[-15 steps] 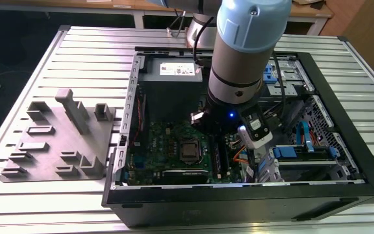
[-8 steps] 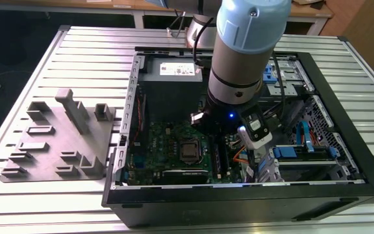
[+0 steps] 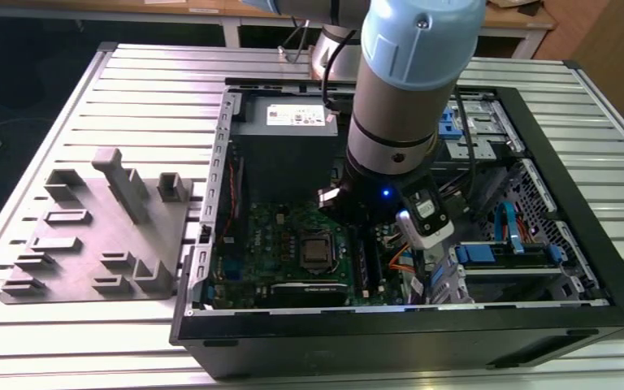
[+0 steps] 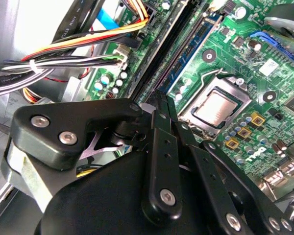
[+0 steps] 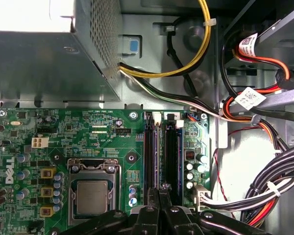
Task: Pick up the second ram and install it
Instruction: 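Insert the second ram into the second slot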
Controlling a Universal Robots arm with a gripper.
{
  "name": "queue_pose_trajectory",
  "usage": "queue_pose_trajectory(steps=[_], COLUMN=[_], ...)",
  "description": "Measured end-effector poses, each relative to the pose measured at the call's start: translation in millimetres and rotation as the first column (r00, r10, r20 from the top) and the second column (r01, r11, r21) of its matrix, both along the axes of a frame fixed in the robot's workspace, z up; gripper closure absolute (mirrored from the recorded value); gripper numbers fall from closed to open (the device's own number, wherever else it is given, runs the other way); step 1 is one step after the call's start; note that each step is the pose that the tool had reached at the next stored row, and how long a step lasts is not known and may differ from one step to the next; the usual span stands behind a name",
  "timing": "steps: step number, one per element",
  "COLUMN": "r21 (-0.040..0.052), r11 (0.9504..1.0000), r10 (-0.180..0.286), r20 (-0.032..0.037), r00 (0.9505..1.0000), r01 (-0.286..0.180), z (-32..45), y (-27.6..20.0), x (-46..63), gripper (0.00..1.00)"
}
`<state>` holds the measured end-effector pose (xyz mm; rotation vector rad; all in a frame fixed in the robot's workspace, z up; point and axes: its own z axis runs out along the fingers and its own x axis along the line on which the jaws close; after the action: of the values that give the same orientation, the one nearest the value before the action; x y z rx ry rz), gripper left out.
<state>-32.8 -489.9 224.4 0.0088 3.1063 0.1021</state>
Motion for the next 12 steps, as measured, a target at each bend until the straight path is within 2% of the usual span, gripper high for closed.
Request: queue_pose_trajectory(steps=[12], r21=[0.0001], r11=[1.0000], r10=[0.000], r20=[0.0000], r00=[1.0000], r01=[0.000], z=[-0.9], y=[0.0], x=[0.0], gripper=[0.92])
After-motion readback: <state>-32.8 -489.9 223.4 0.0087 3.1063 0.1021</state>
